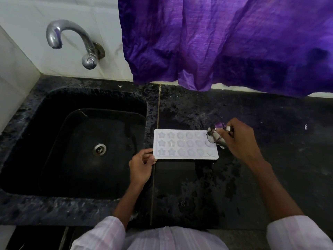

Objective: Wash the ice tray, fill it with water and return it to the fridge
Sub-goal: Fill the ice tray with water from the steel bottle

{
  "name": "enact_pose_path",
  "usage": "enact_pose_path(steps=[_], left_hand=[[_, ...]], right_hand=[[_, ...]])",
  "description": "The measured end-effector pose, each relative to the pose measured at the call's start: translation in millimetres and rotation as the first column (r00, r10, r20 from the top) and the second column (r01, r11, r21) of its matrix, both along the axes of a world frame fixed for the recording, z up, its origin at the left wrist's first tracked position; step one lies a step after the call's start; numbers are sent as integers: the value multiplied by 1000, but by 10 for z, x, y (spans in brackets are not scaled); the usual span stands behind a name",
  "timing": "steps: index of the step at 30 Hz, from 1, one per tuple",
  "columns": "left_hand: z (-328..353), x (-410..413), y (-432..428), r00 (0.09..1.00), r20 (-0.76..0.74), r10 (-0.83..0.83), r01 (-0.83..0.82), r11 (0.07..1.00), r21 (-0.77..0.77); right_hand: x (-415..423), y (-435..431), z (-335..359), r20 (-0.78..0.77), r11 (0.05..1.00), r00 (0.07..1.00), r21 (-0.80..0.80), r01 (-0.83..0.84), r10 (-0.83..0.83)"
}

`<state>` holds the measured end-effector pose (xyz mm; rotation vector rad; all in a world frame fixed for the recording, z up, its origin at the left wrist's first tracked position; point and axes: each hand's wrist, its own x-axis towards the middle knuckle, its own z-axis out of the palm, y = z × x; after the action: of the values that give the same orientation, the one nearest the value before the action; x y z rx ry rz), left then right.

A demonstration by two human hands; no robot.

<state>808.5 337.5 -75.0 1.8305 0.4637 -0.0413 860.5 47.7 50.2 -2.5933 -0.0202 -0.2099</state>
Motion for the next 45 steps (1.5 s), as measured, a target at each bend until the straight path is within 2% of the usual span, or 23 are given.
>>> enact_pose_path(steps=[45], left_hand=[[-18,-19,-26,1000,5,19,-19,1000,-16]], right_hand=[[7,-320,-39,19,999,999,-37,26,-26]])
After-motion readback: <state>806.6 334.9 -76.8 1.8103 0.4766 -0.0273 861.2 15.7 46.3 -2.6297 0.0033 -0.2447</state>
